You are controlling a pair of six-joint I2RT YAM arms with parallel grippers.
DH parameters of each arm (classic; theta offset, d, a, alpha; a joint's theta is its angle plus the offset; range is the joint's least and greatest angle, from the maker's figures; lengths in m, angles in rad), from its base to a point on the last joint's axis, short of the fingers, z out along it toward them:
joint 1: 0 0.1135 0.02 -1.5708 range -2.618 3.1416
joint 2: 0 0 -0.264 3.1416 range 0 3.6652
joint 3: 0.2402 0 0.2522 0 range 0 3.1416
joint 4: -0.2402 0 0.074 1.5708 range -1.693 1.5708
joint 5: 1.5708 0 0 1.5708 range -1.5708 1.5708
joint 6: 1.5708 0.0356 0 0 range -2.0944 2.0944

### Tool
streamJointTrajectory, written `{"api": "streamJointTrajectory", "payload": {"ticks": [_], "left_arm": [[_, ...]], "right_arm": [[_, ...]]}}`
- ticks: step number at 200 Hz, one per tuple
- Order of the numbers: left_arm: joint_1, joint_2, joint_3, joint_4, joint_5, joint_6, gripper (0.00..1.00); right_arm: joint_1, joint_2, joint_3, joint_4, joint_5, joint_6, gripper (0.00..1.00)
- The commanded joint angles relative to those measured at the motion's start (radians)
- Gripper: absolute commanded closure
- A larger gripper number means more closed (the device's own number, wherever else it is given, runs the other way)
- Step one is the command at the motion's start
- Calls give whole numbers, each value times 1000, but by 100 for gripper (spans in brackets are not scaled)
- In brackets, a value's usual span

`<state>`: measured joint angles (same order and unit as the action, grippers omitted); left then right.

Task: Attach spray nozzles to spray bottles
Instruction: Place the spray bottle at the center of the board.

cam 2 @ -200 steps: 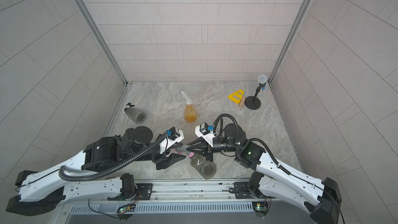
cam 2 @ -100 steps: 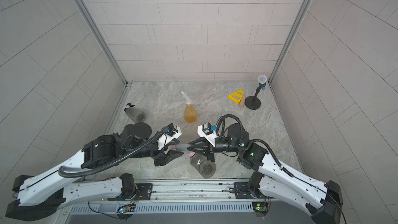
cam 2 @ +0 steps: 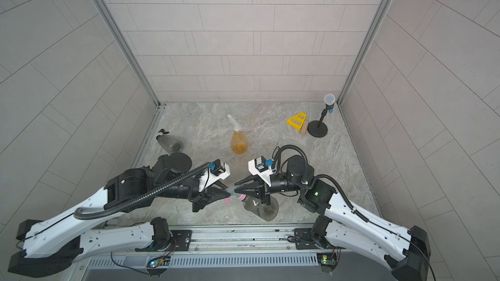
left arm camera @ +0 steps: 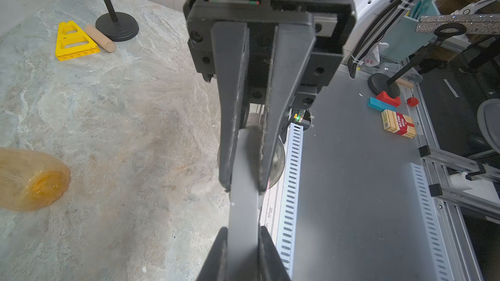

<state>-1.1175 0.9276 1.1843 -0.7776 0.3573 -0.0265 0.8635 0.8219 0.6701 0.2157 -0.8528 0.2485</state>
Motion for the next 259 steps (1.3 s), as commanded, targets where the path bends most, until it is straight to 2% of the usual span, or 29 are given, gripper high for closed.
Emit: {"api": "streamJointTrajectory", "payload": {"ticks": [1,10,17,34,39,45,70,94,116,142,191,259], "left_arm": [[-4,9,1,29,-51,-32,100],[-5,11,4,20,-89,-34,100],[-4,16,10,4,-130,-36,100],[-3,28,23,-42,-238,-36,100],[-4,30,26,-55,-267,-35,100],[-2,38,33,-74,-308,-35,100],[8,96,71,-124,-422,-27,100],[64,189,132,-153,-431,-29,100],[128,271,205,-216,-427,1,100],[138,374,259,-271,-466,37,100],[180,504,313,-281,-439,31,100],[184,593,367,-308,-424,28,100]], "right_arm": [[-9,7,8,50,133,25,85],[-9,1,9,37,165,23,62],[-9,-10,9,26,193,18,50],[-9,-59,5,-18,299,-3,35],[-9,-76,3,-31,340,-8,27],[-9,-96,2,-51,401,-12,25],[-10,-160,0,-140,666,-15,24],[-11,-206,-18,-190,836,-15,24],[-11,-249,-26,-244,966,-11,23],[-11,-313,-45,-281,1074,4,21],[-11,-379,-80,-314,1136,-7,20],[-11,-390,-84,-322,1126,-11,19]]}}
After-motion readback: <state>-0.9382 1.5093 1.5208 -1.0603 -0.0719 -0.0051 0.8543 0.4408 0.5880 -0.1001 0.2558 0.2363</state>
